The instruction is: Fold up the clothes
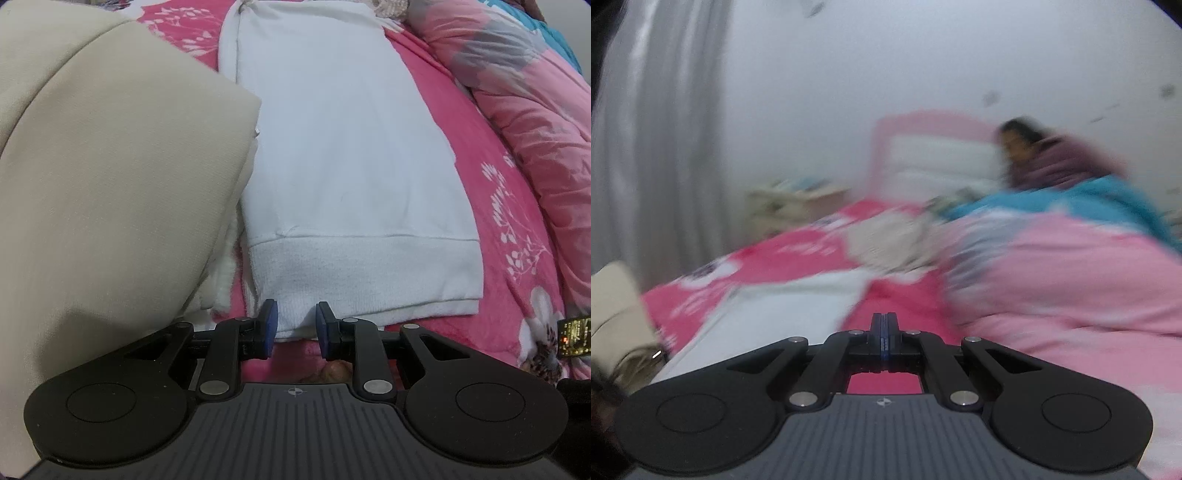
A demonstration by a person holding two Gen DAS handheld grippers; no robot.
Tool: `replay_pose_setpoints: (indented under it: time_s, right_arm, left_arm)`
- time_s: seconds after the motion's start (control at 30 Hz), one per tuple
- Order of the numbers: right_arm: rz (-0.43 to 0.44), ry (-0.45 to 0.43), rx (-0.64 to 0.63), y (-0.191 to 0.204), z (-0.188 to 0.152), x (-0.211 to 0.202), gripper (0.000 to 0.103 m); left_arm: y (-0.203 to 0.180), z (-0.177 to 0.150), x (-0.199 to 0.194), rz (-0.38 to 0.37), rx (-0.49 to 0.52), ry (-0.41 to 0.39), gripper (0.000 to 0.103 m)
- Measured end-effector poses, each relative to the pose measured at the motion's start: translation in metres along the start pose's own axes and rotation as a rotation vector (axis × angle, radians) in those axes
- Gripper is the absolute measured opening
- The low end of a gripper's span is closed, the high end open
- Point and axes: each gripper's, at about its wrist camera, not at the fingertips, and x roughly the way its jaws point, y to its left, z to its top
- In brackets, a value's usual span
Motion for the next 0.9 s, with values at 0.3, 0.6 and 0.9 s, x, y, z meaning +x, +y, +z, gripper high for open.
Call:
replay_pose_setpoints:
  time_s: [0.3,0.6,0.9]
  right_arm:
    - [-0.510,-0.148,0.125,-0.067,0.020,-0.169,0.000]
    - [-1.160,-0.199,0.464,-0.091,-0.050,-0.358,0.000]
    - [-1.692,-0.124,0.864,-0.069,-0.155,-0.452,0.021]
  left_arm:
    - [-0.016,0.008,-0.016,-0.021,0.037,-0.061,0.026]
    - [-0.064,0.046,-0.017,-0.122,0.166,-0.124,0.028]
    - [-0.105,0.045,-0.022,-0.157,0.324,-0.164,0.029]
